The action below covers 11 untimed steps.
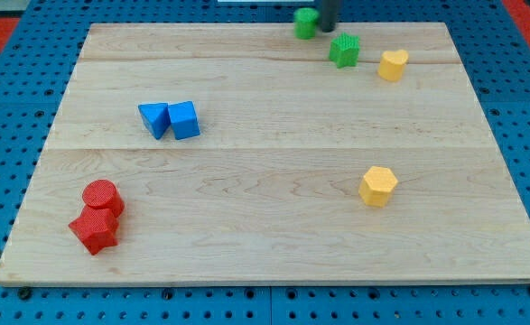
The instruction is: Push the green circle to the top left of green star
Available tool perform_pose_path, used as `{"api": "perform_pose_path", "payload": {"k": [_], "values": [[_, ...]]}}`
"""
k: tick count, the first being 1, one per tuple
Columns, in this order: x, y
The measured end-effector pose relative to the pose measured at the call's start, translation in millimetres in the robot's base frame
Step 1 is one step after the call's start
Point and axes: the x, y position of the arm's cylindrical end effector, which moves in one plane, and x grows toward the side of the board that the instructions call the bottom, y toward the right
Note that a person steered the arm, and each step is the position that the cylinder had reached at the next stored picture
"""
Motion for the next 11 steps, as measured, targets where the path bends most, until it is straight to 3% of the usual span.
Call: {"api": "perform_pose_path", "payload": {"k": [1, 2, 3, 5, 6, 8, 9, 10, 11], "values": [[44.6, -96.6], [-20.6, -152.1], [-21.2, -146.0], [-20.0, -40.6], [26.0, 16.2], [81.5, 25.1], [172.7, 85.7], [150.0, 214.2], [52.3, 215.9]]}}
